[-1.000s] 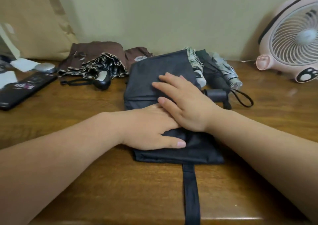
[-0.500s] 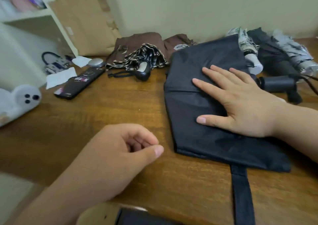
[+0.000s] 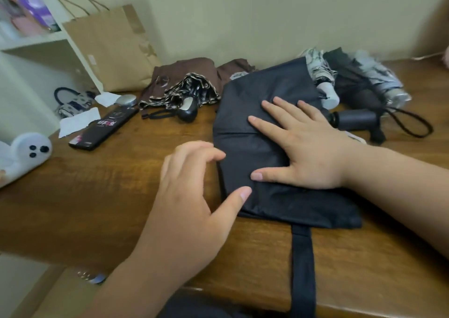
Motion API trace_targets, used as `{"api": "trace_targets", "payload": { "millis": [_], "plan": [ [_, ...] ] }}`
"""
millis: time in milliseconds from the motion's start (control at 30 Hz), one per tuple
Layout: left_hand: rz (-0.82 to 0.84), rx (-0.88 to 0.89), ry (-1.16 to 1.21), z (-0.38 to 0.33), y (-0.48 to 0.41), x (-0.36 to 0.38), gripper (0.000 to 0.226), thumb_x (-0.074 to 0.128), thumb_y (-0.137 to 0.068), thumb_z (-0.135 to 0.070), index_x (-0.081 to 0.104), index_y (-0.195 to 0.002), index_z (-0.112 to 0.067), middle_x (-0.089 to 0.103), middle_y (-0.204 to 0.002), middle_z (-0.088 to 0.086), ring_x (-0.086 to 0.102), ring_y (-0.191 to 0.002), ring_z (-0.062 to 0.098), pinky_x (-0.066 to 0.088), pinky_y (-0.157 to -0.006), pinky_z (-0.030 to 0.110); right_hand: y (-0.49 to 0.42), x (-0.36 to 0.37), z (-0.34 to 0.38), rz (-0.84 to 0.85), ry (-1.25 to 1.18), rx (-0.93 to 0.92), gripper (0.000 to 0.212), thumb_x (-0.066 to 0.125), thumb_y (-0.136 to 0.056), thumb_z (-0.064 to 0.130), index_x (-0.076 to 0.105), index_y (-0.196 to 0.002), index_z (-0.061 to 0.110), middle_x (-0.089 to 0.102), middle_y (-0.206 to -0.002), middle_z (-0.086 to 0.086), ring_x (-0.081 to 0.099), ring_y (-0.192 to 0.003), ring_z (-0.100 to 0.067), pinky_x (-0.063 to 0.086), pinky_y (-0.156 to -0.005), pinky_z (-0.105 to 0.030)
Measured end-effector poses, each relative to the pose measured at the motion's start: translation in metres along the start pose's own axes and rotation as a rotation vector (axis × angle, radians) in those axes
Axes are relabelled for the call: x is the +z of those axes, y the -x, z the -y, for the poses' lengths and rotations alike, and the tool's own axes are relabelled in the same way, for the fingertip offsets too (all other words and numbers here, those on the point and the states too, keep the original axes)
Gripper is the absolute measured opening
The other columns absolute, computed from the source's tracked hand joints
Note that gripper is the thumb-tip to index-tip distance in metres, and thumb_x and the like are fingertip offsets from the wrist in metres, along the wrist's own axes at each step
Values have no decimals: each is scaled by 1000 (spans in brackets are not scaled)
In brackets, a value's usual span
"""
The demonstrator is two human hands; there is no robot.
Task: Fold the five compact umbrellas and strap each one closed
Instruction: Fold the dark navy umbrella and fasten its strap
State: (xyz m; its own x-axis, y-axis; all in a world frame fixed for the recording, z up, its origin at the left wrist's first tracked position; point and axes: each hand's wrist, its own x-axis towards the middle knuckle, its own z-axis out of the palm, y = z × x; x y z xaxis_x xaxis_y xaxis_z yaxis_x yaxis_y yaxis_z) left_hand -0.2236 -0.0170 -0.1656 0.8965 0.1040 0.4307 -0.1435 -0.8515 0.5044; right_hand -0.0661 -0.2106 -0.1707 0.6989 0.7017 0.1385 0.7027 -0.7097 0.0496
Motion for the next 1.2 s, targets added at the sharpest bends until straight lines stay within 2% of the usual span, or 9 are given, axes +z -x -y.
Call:
{"api": "trace_targets", "payload": {
  "millis": [167,333,567,767,867,933,1000,1100,1200],
  "plan": [
    [400,272,-348,-25,-28,11,60,29,-104,-58,18,-160,-38,14,-167,-15,13,-152,2,6,-126,26,0,-3,-1,2,-21,-7,100,6,-75,88,1,-162,38,-4,-172,-4,-9,-158,-21,1,-127,-48],
    [715,274,-574,-32,-7,22,65,-24,-74,-75,-39,-137,-62,-40,-161,-7,-33,-150,20,-24,-113,30,-7,-4,-16,-45,-25,0,74,12,-97,68,7,-163,35,6,-172,-4,4,-158,-21,14,-125,-43],
    [918,436,-490,-57,-6,25,75,-9,-69,-92,-44,-129,-66,-55,-144,-28,-52,-133,0,-26,-117,33,-5,-4,-25,-66,26,2,68,25,-105,58,8,-163,28,11,-171,-5,9,-157,-21,17,-122,-39],
    [880,533,-581,-55,1,45,96,15,-84,-93,22,-162,-36,30,-166,2,36,-145,41,39,-102,66,-3,-3,-24,-71,17,-7,69,28,-104,59,10,-163,28,13,-170,-5,10,-157,-21,17,-123,-39],
    [919,650,-478,-60,4,44,77,37,-94,-74,-5,-156,-57,-4,-172,-8,3,-154,43,13,-101,86,-2,-5,-24,-68,14,-10,70,27,-104,60,10,-163,28,12,-171,-4,9,-157,-21,16,-123,-39],
    [890,601,-347,-60,-12,50,74,42,-104,-51,-17,-143,-72,-24,-163,-29,-22,-154,21,-15,-115,69,0,-3,-24,-75,1,-11,72,20,-102,64,11,-163,28,12,-171,-4,9,-157,-21,16,-124,-39],
    [1041,154,-104,-47,-47,52,76,57,-103,-40,1,-148,-65,-3,-166,-30,-5,-155,2,-13,-126,39,1,0,-23,-97,-3,-10,81,9,-93,68,14,-163,27,15,-170,-5,12,-157,-22,17,-124,-40],
    [399,-138,474,-28,-90,28,31,80,-85,-43,70,-115,-40,76,-111,-9,70,-108,7,52,-104,40,1,1,-24,-110,-25,2,77,16,-97,66,13,-163,27,12,-171,-6,9,-158,-22,13,-125,-39],
    [-113,-189,380,-3,-129,12,10,75,-91,-19,68,-90,-26,73,-87,-4,69,-83,14,59,-87,45,2,0,-22,-86,-22,5,76,20,-99,65,6,-164,29,2,-172,-3,-1,-158,-19,4,-127,-37]
  ]
}}
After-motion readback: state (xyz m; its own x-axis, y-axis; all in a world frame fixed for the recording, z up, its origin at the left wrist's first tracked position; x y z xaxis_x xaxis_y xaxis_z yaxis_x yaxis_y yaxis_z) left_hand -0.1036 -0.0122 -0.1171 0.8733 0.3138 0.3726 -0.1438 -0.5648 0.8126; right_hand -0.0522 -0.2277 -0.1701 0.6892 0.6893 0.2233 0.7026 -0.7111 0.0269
